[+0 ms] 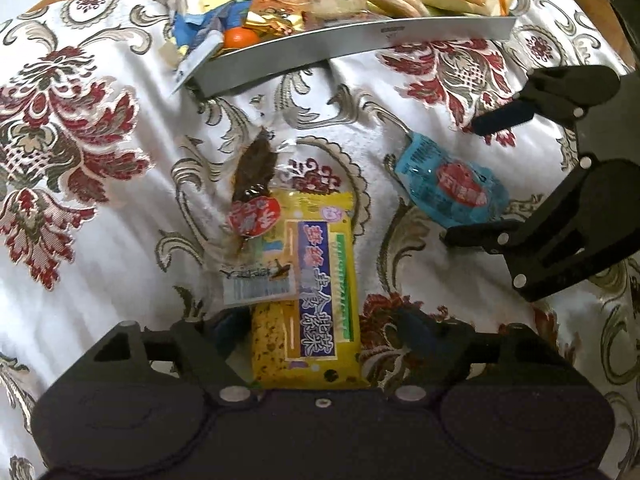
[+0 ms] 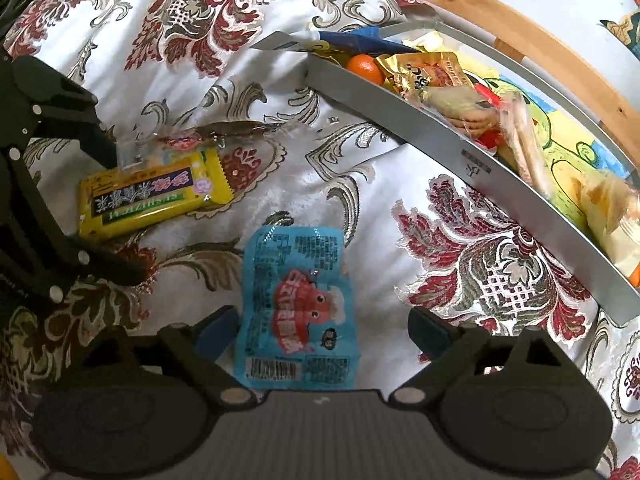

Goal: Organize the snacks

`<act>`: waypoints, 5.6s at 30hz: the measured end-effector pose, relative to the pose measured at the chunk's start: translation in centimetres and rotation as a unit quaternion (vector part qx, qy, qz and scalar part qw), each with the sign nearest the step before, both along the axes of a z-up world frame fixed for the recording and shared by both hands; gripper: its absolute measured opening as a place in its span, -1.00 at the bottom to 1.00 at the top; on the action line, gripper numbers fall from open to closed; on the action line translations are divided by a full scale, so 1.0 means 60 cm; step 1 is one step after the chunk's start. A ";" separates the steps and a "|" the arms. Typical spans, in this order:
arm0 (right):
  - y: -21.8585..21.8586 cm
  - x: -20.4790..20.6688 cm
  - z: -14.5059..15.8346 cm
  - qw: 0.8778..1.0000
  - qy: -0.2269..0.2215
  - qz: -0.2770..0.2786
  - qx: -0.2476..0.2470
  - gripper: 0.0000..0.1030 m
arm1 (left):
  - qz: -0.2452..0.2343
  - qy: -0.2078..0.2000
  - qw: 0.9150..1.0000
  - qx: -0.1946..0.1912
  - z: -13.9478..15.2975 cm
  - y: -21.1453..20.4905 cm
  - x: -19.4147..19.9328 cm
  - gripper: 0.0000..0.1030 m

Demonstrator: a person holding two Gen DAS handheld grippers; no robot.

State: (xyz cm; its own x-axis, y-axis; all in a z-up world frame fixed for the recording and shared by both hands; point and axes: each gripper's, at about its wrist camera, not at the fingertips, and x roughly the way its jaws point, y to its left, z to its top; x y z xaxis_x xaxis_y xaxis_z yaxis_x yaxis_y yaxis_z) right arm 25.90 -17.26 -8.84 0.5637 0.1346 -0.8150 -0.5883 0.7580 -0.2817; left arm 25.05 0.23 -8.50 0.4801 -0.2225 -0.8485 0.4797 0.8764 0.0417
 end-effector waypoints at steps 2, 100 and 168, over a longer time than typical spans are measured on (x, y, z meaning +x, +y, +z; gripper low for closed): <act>0.002 0.000 0.000 1.000 -0.002 0.002 0.001 0.77 | 0.000 -0.004 1.000 0.003 0.001 -0.001 -0.003 0.53; 0.037 -0.049 0.057 0.875 -0.405 0.076 -0.253 0.26 | 0.040 -0.291 0.954 -0.056 0.110 -0.054 -0.005 -0.03; 0.024 0.350 0.087 0.937 -0.316 -0.139 -0.053 0.28 | 0.099 -0.187 0.971 -0.108 0.123 -0.051 0.471 -0.02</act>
